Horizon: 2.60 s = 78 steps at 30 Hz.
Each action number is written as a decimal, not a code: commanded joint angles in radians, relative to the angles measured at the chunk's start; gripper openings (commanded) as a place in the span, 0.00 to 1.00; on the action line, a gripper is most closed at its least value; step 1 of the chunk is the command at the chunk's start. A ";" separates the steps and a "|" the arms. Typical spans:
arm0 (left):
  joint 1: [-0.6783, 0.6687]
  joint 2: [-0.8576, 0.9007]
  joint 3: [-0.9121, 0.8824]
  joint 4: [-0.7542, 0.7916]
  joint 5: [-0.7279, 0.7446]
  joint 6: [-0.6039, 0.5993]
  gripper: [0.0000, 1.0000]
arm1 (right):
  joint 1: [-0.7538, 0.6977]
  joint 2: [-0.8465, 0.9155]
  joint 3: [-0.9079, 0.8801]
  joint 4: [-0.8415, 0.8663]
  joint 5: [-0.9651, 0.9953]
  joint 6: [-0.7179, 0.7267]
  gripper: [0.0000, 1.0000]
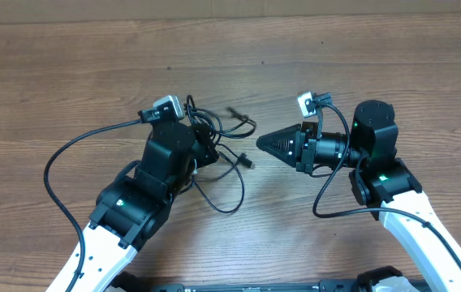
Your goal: Untangle cables
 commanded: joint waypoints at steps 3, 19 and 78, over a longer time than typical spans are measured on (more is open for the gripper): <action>0.002 -0.001 0.019 0.014 0.245 0.250 0.04 | -0.002 -0.014 0.017 0.004 0.061 -0.051 0.61; 0.002 -0.001 0.019 0.090 0.592 0.492 0.04 | -0.001 -0.014 0.017 -0.032 0.126 -0.168 0.57; -0.003 0.039 0.019 0.070 0.263 0.098 0.04 | 0.016 -0.014 0.017 -0.044 -0.044 -0.209 0.45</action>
